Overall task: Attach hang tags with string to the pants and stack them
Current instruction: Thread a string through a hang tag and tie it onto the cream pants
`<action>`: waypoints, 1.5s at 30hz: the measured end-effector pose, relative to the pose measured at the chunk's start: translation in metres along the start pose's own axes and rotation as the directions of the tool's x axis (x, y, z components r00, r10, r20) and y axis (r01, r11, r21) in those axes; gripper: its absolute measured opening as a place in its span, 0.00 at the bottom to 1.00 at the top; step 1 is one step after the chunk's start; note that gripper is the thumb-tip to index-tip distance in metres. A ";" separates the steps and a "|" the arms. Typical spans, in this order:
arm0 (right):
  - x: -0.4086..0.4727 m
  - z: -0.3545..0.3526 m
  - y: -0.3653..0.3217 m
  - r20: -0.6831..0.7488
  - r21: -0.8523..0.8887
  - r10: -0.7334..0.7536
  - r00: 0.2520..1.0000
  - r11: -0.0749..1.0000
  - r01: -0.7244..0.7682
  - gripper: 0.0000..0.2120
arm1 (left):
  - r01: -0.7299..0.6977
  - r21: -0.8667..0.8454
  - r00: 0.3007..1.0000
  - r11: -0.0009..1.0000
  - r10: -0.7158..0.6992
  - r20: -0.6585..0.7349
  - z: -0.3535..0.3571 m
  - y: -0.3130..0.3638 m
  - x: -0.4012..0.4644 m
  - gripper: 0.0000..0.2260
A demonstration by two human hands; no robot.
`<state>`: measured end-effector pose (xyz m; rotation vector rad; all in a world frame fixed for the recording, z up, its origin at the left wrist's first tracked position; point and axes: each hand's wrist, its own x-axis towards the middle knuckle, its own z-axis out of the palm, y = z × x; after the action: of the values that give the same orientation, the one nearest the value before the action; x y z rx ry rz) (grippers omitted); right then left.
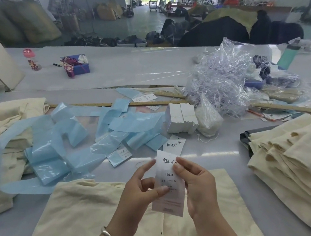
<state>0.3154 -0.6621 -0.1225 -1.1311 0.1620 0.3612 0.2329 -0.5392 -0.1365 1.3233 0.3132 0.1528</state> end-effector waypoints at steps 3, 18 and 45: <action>0.008 -0.010 0.006 -0.017 -0.048 -0.036 0.999 0.998 0.035 0.09 | 0.058 0.048 0.998 0.997 -0.058 0.012 0.012 -0.007 0.018 0.17; 0.226 -0.100 -0.002 -0.047 -0.911 -0.350 0.936 0.398 0.103 0.07 | 0.234 0.179 0.942 0.956 -0.178 -0.285 0.033 -0.039 0.117 0.05; 0.083 -0.021 0.016 0.150 -0.131 0.077 0.986 0.990 -0.058 0.13 | 0.361 -0.738 0.843 0.570 -0.538 -0.003 0.040 -0.045 0.105 0.15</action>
<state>0.3880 -0.6587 -0.1703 -1.2196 0.0412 0.5238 0.3423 -0.5573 -0.1862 0.3954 0.7090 -0.0213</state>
